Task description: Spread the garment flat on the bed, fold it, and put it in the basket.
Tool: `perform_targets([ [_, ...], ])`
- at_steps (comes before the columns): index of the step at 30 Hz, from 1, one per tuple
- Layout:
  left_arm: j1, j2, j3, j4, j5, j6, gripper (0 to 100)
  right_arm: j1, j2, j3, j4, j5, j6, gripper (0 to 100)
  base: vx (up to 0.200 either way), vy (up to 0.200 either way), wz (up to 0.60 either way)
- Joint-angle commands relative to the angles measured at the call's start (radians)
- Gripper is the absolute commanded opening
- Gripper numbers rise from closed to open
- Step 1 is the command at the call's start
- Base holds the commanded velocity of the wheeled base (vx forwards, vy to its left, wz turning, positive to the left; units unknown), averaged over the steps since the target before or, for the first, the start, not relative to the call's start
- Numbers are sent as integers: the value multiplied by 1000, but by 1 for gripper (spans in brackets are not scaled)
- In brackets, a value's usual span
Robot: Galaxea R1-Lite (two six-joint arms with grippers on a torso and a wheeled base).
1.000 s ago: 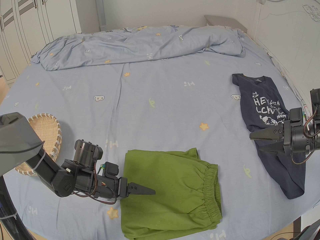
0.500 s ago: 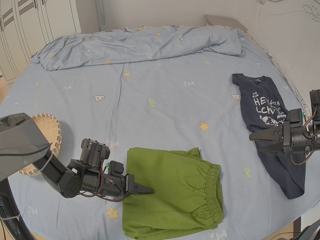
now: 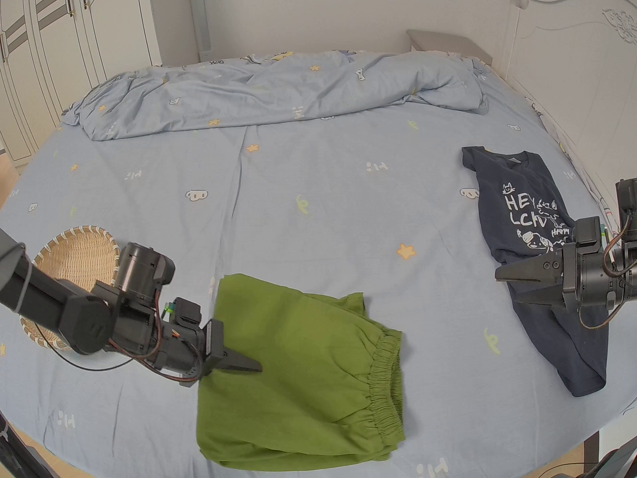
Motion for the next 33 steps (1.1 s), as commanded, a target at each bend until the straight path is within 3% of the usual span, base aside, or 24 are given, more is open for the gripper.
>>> perform_targets([
  [1, 108, -126, -174, 242, 1, 102, 0, 5, 0, 0, 2, 1, 1, 100, 0, 0, 0],
  [5, 151, -165, -269, 450, 1, 173, 0, 5, 2, 2, 2, 1, 1, 100, 0, 0, 0],
  [7, 155, -166, -277, 469, 1, 177, 0, 5, 2, 2, 2, 1, 2, 100, 0, 100, 0],
  [8, 175, -180, -305, 550, 2, 225, 0, 5, 2, 2, 2, 1, 2, 100, 0, 200, 0],
  [11, 186, -204, -308, 598, 5, 271, 0, 7, 2, 2, 2, 1, 2, 100, 0, 200, 0],
  [33, 175, -215, -306, 611, 14, 277, 0, 21, 2, 8, 4, 1, 2, 100, 0, 200, 0],
])
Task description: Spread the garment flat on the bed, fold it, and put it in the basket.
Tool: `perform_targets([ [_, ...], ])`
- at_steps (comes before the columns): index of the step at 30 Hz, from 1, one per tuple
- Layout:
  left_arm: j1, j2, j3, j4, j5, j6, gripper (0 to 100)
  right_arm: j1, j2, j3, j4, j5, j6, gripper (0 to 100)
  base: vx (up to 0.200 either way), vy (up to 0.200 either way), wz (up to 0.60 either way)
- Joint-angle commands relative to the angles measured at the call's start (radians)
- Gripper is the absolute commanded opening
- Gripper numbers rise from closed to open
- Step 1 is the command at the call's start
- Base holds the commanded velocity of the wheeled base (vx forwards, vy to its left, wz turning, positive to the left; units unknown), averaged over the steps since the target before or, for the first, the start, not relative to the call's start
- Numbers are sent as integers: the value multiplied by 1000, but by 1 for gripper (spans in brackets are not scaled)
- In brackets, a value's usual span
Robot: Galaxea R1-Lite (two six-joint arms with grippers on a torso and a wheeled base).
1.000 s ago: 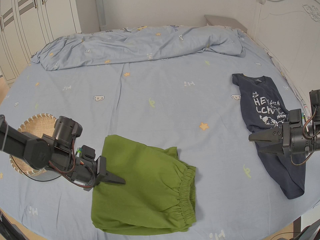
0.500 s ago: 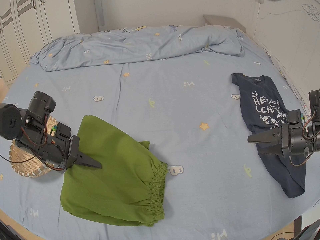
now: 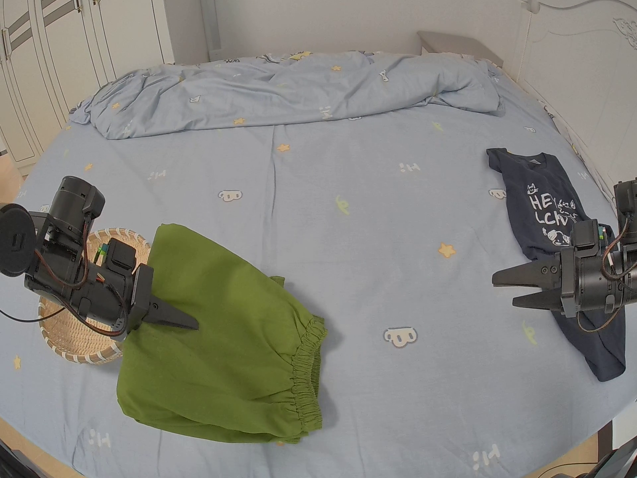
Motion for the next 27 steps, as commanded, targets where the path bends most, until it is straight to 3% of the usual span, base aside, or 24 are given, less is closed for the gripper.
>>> perform_targets([
  [1, -7, -1, 3, 0, 2, -1, 0, 1, 3, 4, -1, -1, 0, 100, 0, 200, 0],
  [9, -45, -4, 19, 0, 15, 6, 0, 2, 1, 4, -1, 1, 0, 100, 0, 200, 0],
  [12, -136, -23, 26, 0, 146, 45, 0, 2, 1, 4, -1, 1, 0, 100, 0, 67, 0],
  [15, -277, -64, 37, 0, 333, 56, 0, 1, 1, 4, -3, -1, 0, 100, 0, 0, 0],
  [16, -284, -67, 37, 0, 341, 56, 0, 1, 1, 4, -3, -1, 0, 100, 0, 0, 0],
  [17, -361, -96, 29, 0, 414, 53, 0, 1, 1, 4, -3, -1, 0, 100, 0, 0, 0],
  [18, -393, -121, 23, 0, 434, 59, 0, 1, 3, 4, -3, -1, 0, 100, 0, 0, 0],
  [22, -456, -196, -27, 1, 439, 71, 0, 1, 4, 4, -3, -1, -1, 100, 0, 0, 0],
  [27, -448, -274, -86, 63, 439, 142, 0, 4, 10, 7, -4, -39, -8, 100, 0, 0, 0],
])
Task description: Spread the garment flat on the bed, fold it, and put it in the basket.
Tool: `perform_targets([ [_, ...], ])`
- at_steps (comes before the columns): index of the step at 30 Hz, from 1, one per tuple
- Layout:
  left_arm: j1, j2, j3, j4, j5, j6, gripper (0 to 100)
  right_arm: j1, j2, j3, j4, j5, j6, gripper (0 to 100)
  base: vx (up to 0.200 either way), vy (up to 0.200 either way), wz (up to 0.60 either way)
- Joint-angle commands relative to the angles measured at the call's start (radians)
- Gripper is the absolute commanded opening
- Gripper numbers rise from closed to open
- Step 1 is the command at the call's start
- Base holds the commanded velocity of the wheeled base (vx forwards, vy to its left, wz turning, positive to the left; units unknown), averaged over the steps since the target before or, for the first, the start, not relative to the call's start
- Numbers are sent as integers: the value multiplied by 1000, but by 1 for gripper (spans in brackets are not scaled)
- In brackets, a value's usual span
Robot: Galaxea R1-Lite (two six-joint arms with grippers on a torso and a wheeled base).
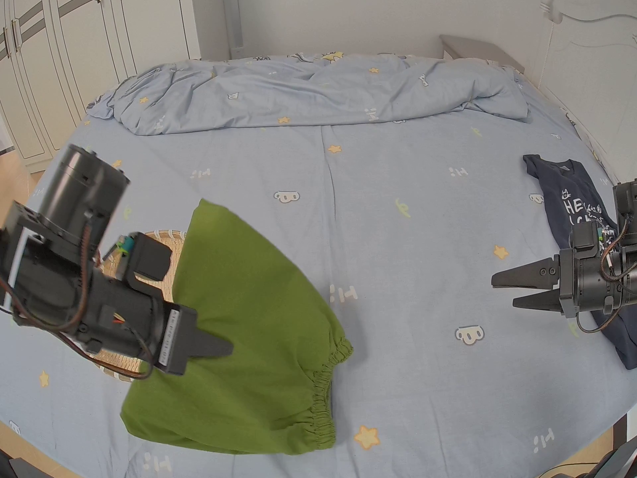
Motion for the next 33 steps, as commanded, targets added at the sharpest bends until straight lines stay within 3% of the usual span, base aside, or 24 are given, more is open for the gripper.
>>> perform_targets([
  [1, -18, -123, -70, 48, 15, 60, 0, 8, 11, 4, -3, -34, -5, 100, 0, 0, 0],
  [11, 167, -177, -153, 48, 15, 119, 0, 46, 14, 17, -5, -60, -7, 100, 0, 0, 0],
  [13, 173, -180, -154, 48, 15, 121, 0, 46, 14, 17, -5, -59, -7, 100, 0, 0, 0],
  [19, 307, -189, -177, 42, 9, 141, 0, 43, 22, 17, -5, -63, -7, 100, 0, 0, 0],
  [21, 382, -131, -180, 42, -19, 138, 0, 45, 19, 17, -5, -63, -7, 100, 0, 0, 0],
  [26, 482, -37, -157, 40, -100, 136, 0, 39, 20, 18, -5, -65, -7, 100, 0, 0, 0],
  [27, 564, 36, -167, 40, -134, 138, 0, 33, 19, 20, -5, -65, -7, 100, 0, 0, 0],
  [29, 626, 109, -171, 40, -163, 139, 0, 31, 17, 20, -5, -63, -8, 100, 0, 0, 0],
  [33, 689, 248, -193, 40, -191, 156, 0, 33, 16, 20, -6, -63, -8, 100, 0, 0, 0],
])
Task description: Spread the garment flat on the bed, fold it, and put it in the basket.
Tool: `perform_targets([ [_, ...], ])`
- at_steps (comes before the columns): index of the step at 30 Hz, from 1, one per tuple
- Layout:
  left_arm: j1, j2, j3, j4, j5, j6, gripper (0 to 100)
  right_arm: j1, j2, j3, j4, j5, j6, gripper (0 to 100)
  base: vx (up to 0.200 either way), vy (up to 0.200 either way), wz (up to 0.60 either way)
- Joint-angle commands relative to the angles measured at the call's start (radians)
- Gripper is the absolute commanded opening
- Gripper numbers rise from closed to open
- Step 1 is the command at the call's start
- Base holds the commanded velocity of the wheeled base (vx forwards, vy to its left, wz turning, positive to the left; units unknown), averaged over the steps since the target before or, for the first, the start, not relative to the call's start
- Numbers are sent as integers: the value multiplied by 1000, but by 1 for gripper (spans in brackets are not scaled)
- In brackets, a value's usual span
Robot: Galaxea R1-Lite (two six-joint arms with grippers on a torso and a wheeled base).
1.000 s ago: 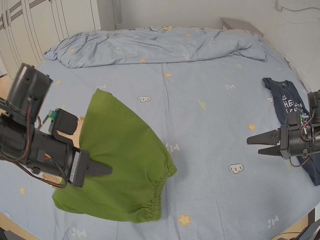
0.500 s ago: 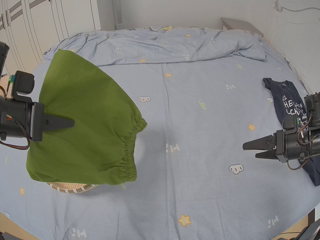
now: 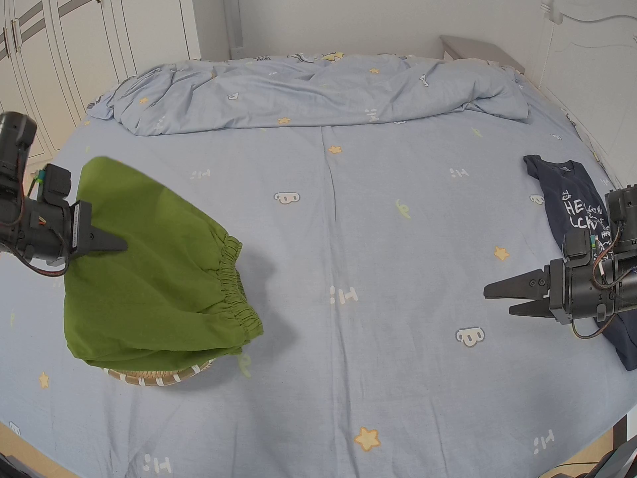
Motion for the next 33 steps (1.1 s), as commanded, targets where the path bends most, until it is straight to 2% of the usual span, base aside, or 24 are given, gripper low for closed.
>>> perform_targets([
  [1, 150, 319, -35, 1, -46, 40, 0, -4, 0, 2, 1, 1, 1, 100, 0, 0, 0],
  [8, 195, 463, -87, -1, -19, 58, 0, -4, 0, 3, 1, 1, 1, 100, 0, 0, 0],
  [9, 195, 463, -87, -1, -19, 58, 0, -4, 0, 3, 1, 1, 1, 100, 0, 0, 0],
  [13, 206, 472, -90, -1, 59, 74, 0, -4, 3, 5, 1, 1, 1, 100, 0, 0, 0],
  [19, 196, 457, -86, -1, 72, 74, 0, -2, 3, 9, -1, 1, 1, 100, 0, 0, 0],
  [20, 193, 449, -83, -1, 72, 74, 100, -2, 3, 9, -1, 1, 1, 100, 0, 0, 0],
  [25, 184, 373, -75, -1, 72, 69, 100, -2, 3, 9, -1, 1, 1, 100, 0, 0, 0],
  [33, 156, 113, 3, -1, 76, 77, 100, -7, -2, 9, -4, -2, -4, 100, 0, 0, 0],
])
